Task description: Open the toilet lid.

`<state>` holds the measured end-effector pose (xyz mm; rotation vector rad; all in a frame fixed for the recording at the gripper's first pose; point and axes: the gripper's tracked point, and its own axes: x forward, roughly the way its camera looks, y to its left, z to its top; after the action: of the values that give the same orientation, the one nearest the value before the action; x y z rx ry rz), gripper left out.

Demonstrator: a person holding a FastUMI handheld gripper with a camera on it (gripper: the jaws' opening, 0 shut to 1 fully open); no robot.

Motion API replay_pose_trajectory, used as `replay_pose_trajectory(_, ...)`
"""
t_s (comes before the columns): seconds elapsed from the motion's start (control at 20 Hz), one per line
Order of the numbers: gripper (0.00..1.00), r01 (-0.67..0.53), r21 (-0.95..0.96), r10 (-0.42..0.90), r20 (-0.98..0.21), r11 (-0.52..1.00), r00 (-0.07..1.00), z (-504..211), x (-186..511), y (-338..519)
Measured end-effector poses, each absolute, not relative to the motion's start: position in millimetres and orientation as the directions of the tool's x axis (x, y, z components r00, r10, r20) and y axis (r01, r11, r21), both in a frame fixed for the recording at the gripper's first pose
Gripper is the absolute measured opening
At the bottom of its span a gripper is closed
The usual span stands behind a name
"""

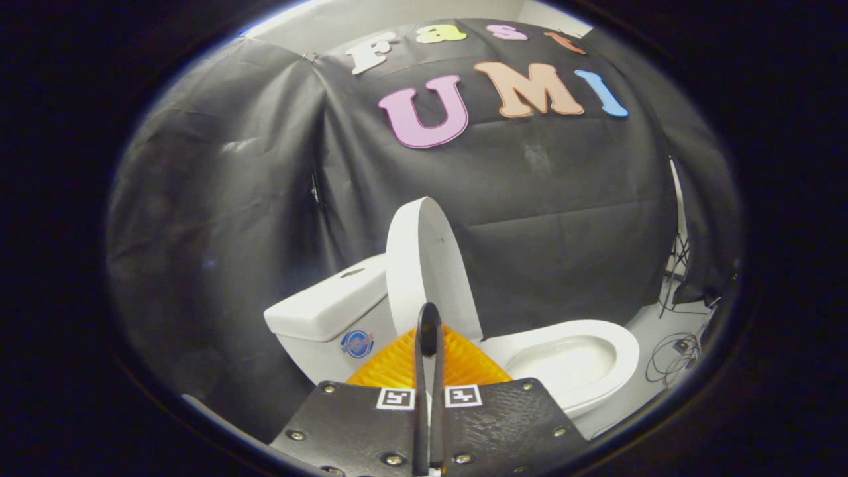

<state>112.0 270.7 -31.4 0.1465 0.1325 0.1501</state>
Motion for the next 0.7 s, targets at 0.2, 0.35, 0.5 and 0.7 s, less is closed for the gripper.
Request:
replay_pose_trajectory(0.2,0.02,-0.164,0.156,0.183,-0.114,0.974,0.976,-31,113,279)
replay_pose_trajectory(0.35,0.02,-0.182,0.154,0.199,-0.108,0.971,0.974,-32,114,286)
replay_pose_trajectory(0.5,0.02,-0.197,0.166,0.216,-0.109,0.966,0.970,-34,114,288)
replay_pose_trajectory(0.7,0.02,-0.212,0.186,0.235,-0.108,0.959,0.966,-34,113,293)
